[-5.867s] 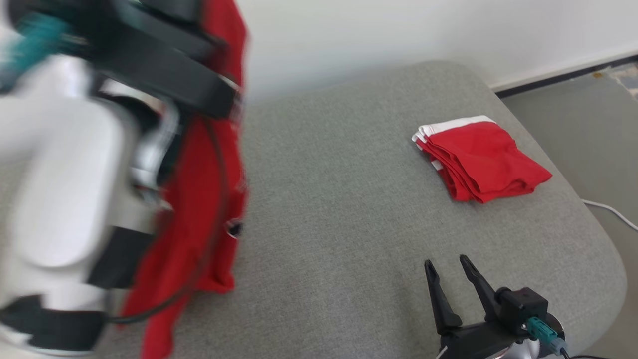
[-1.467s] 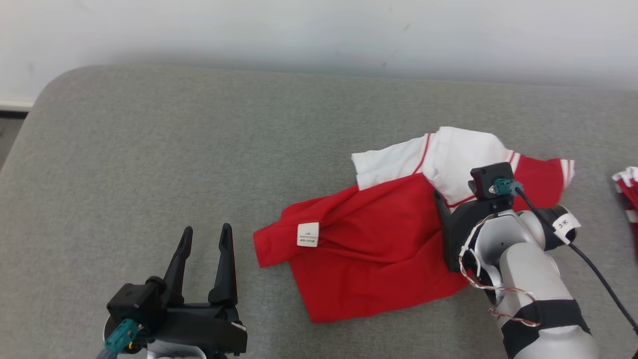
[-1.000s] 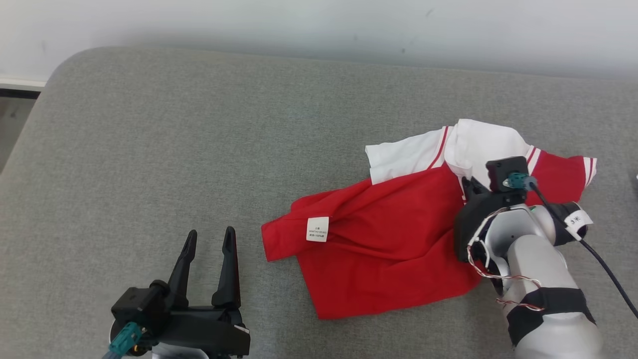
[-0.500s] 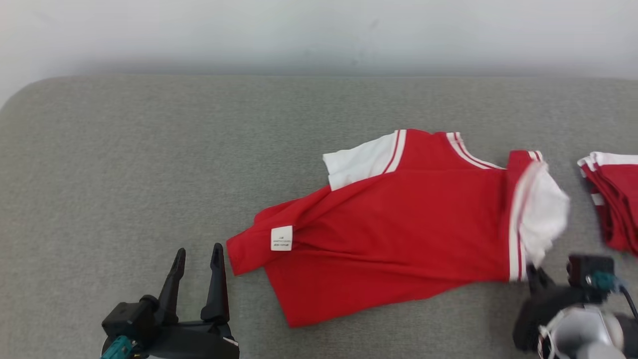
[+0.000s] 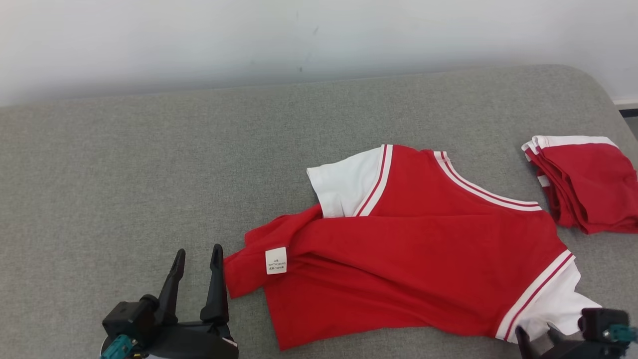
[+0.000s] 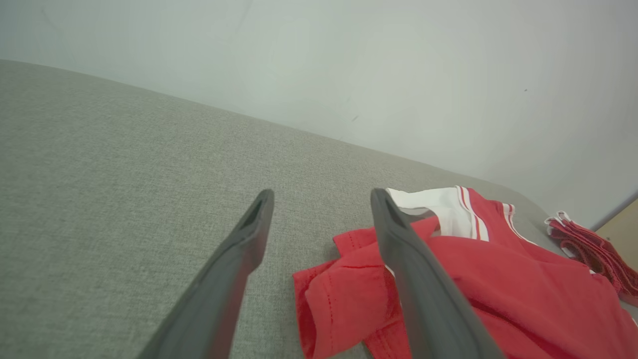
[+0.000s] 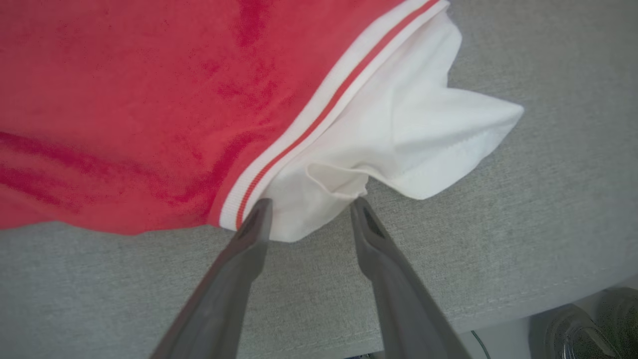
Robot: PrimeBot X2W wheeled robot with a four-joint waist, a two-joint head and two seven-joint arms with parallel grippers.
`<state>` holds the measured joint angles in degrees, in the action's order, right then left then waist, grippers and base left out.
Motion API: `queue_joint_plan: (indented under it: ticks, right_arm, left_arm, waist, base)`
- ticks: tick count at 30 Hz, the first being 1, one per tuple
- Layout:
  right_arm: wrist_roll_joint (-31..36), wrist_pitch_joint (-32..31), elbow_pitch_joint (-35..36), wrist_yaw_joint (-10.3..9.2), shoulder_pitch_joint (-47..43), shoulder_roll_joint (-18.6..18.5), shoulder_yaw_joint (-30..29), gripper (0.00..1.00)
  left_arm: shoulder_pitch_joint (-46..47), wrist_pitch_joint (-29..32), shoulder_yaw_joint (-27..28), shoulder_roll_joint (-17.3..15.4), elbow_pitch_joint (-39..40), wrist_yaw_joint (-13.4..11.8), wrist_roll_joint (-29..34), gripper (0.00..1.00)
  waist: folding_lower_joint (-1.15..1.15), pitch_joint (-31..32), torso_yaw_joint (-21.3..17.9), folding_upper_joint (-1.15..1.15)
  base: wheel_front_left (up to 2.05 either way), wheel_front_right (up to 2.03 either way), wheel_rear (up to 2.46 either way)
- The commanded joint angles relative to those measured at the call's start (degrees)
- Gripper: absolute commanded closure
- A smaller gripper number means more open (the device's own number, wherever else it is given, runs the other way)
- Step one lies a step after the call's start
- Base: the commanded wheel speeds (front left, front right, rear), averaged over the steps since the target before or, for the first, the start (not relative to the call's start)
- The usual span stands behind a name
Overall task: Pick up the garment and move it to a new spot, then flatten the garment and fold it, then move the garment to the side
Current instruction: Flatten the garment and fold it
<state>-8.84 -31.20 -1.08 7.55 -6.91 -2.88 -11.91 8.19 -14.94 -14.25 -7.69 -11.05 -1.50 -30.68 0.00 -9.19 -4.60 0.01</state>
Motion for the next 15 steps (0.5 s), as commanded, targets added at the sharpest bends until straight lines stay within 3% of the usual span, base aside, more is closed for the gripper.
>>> queue_joint_plan:
  ticks: [1,9,12,15]
  right_arm:
    - [-1.61,0.11,2.88,-0.15,-0.49,-0.02,-0.12,0.00]
    - [-0.65,-4.59,19.78,-0.15,6.01,0.01,1.70,0.00]
    - [1.10,-5.52,17.79,-0.15,12.38,0.00,3.24,0.00]
    - [2.67,-5.55,11.21,-0.15,19.62,-0.98,4.10,0.00]
  left_arm:
    - [-0.35,0.11,-0.20,-0.03,-0.38,0.05,0.08,0.00]
    - [-1.19,0.72,-0.80,0.52,-1.50,-0.10,-0.91,0.00]
    - [-0.38,1.14,-1.45,0.72,-1.94,0.46,-1.04,0.00]
    - [0.82,1.18,-2.05,0.97,-2.23,0.92,-1.07,0.00]
  waist:
    - [0.00,0.50,0.16,-0.01]
    - [0.00,1.07,2.93,-0.01]
    - [0.00,0.46,4.48,-0.01]
    - [0.00,-0.66,6.33,-0.01]
  base:
    - [0.00,0.00,0.00]
    - [0.00,0.00,0.00]
    - [0.00,0.00,0.00]
    - [0.00,0.00,0.00]
